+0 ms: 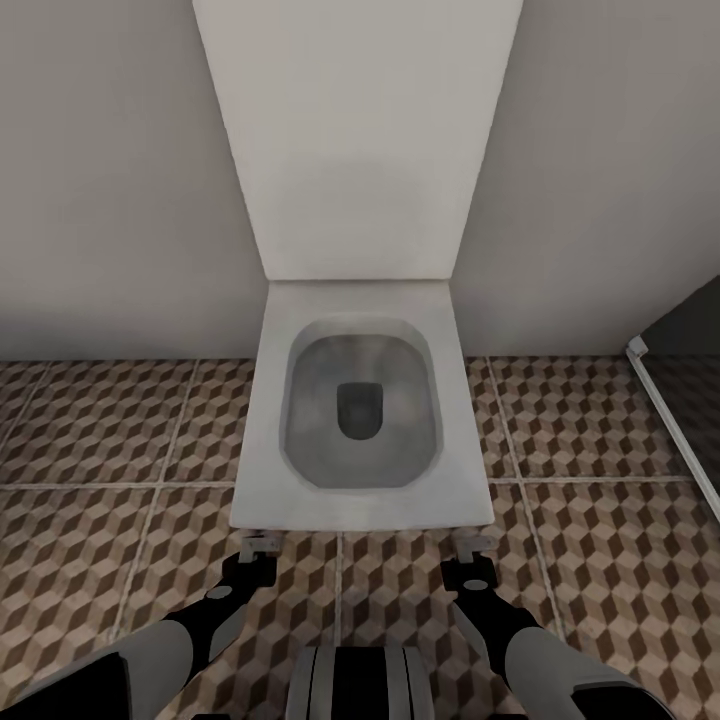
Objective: Take the four mousetraps from the cabinet in the bathroom and place them on the bathroom floor. Make sure all four end up on the same floor surface, and ensure that at least two of them are either under or directly next to the same bathroom sink.
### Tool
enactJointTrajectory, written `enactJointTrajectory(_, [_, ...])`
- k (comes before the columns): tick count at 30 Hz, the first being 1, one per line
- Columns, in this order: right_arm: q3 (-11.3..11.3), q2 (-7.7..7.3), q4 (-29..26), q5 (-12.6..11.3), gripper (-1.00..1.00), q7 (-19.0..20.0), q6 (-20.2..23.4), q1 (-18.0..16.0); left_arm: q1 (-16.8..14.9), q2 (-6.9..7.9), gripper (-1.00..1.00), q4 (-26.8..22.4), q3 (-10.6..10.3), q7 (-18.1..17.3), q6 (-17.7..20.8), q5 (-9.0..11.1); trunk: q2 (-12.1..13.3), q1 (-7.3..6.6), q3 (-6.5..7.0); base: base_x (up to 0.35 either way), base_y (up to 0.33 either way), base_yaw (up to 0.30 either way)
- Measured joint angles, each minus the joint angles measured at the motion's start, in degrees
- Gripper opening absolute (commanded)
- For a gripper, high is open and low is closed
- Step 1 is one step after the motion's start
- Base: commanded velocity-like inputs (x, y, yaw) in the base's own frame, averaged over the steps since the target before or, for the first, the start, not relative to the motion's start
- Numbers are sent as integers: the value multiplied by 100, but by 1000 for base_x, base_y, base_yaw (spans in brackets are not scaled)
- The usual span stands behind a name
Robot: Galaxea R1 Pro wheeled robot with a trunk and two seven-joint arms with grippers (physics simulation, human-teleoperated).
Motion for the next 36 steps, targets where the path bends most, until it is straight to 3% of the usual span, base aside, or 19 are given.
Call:
enactJointTrajectory(15, [7,1,-854,9,-100,-4,362,-68,-192,59,-100,-400,-29,-55,-32,-56,0,0,0,0,0,0])
enactJointTrajectory(20, [8,-6,-879,4,-100,0,377,-98,-211,114,-100,-396,-30,-61,-36,-68,0,0,0,0,0,0])
enactJointTrajectory(30, [14,-26,-817,-3,-100,2,349,-106,-219,394,-100,-405,-25,-60,-42,-63,0,0,0,0,0,0])
enactJointTrajectory(36, [14,-33,-804,-9,-100,2,323,-106,-214,339,-100,-451,-32,-32,-11,-65,0,0,0,0,0,0])
